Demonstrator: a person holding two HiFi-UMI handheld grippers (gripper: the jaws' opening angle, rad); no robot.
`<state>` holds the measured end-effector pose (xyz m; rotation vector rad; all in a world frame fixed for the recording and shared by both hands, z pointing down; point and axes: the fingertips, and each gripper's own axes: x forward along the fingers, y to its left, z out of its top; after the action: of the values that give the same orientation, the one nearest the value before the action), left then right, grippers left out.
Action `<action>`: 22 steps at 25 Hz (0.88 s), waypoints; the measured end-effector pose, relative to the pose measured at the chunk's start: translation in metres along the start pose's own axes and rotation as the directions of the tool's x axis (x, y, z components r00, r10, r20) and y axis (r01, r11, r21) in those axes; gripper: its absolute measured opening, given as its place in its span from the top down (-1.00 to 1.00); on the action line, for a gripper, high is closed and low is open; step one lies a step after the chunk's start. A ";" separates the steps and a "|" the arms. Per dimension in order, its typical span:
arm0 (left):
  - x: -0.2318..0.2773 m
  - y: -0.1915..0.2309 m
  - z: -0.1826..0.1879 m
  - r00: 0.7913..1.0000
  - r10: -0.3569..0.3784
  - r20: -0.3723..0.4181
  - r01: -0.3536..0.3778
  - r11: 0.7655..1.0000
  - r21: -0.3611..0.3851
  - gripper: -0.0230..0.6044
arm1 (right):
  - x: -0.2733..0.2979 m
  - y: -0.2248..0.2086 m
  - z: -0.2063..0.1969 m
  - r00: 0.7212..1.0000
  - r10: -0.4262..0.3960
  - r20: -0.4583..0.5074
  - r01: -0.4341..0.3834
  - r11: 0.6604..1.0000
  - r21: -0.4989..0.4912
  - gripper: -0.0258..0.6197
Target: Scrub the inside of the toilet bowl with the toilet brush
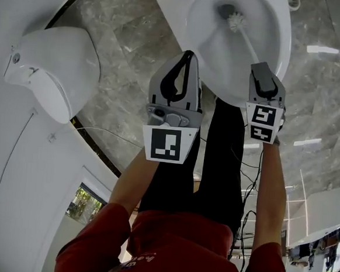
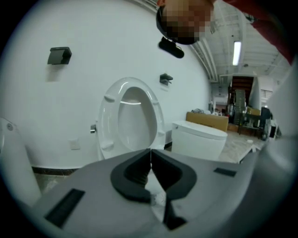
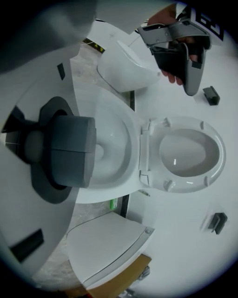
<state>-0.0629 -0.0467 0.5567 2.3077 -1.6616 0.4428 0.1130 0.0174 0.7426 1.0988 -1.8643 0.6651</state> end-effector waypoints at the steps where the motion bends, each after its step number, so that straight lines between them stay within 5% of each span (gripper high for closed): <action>1: 0.000 0.001 0.000 1.000 0.003 -0.005 -0.003 1.000 -0.002 0.93 | 0.003 0.004 -0.003 1.000 0.012 -0.018 -0.012 1.000 -0.006 0.44; 6: 0.001 0.006 0.004 1.000 0.012 -0.010 -0.012 1.000 -0.008 0.93 | 0.006 0.029 -0.014 0.997 0.047 -0.068 -0.041 0.996 0.084 0.44; 11: 0.002 0.009 0.000 1.000 0.008 -0.028 -0.008 1.000 -0.003 0.93 | -0.001 0.059 0.017 0.992 0.123 0.006 -0.122 0.975 0.183 0.44; 16: 0.001 0.009 -0.001 0.999 -0.001 -0.038 0.001 1.000 -0.002 0.93 | 0.011 0.064 0.069 0.987 0.136 0.091 -0.146 0.982 0.117 0.44; 22: 0.001 0.007 0.001 0.999 -0.016 -0.033 0.016 1.000 0.011 0.93 | 0.020 0.005 0.090 0.994 0.043 0.104 -0.038 0.998 -0.051 0.45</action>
<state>-0.0693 -0.0504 0.5560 2.3073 -1.6286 0.4853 0.0679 -0.0585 0.7147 1.0849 -1.9865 0.5910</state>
